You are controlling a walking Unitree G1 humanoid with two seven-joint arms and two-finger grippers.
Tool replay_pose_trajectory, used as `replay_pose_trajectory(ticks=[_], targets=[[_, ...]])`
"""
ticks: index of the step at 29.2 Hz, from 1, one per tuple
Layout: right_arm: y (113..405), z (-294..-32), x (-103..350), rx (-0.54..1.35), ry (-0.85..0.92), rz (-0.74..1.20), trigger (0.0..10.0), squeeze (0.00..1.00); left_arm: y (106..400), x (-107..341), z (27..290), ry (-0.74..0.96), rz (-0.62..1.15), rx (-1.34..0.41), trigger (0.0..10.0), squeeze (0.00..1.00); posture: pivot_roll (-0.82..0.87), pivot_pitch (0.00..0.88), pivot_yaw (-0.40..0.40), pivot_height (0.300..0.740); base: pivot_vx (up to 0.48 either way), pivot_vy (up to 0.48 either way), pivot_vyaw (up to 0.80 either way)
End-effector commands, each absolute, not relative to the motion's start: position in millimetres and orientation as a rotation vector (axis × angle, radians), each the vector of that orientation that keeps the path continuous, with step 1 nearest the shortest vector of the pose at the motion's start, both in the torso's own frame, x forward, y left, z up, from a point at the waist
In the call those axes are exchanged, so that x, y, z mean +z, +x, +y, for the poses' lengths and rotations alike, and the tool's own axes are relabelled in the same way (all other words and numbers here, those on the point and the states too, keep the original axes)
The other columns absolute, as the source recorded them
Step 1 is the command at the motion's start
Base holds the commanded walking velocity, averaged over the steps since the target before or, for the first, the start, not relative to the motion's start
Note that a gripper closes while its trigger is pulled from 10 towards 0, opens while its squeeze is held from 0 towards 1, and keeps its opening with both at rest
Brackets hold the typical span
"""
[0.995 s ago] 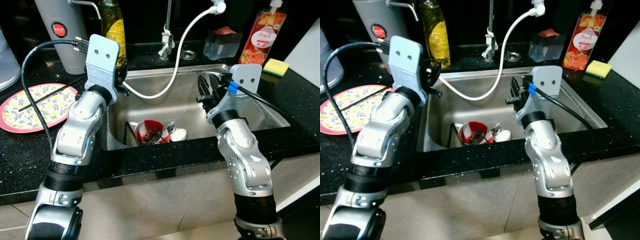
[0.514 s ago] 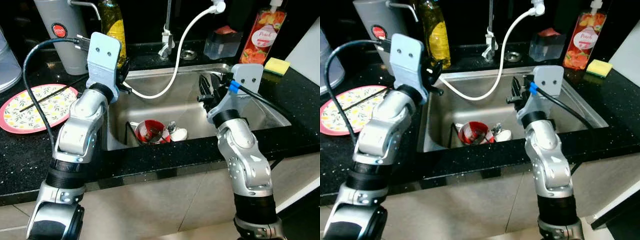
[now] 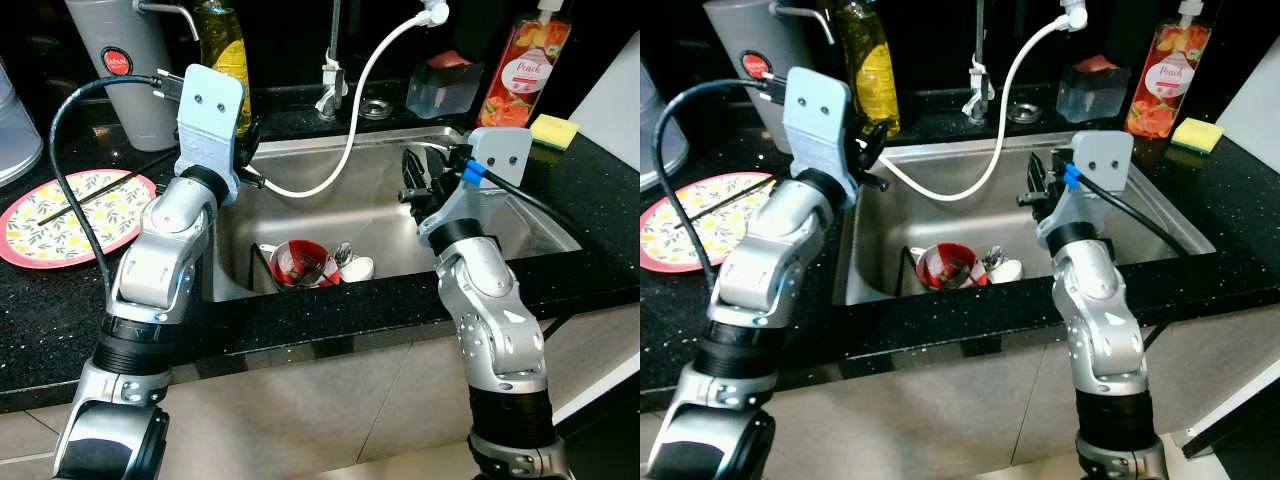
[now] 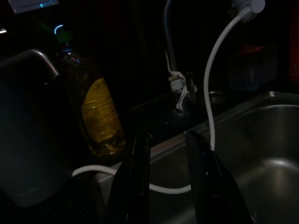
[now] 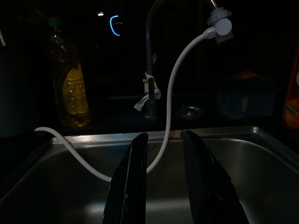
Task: Kitchen organization
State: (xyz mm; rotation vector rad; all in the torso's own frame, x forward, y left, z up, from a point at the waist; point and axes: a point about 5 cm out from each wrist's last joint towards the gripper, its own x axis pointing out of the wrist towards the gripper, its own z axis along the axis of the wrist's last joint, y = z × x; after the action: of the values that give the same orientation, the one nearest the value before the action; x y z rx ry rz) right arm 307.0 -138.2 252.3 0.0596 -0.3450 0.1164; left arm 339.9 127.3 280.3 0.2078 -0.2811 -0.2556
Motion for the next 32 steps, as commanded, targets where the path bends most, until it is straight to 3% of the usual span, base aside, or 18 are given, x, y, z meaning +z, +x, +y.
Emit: replay_pose_trajectory(ticks=[1,32], targets=[[306.2,-135.5,254.4,0.129,0.054,-0.353,10.0,0.0,340.2,280.4,124.6,0.215,-0.286,-0.258,10.0,0.0,0.05,0.0,0.023,0.74,0.0,0.0,0.0],[309.5,-129.7,255.1,0.158,0.055,-0.361,10.0,0.0,335.3,275.0,116.6,0.228,-0.285,-0.29,10.0,0.0,0.05,0.0,0.019,0.74,0.0,0.0,0.0]])
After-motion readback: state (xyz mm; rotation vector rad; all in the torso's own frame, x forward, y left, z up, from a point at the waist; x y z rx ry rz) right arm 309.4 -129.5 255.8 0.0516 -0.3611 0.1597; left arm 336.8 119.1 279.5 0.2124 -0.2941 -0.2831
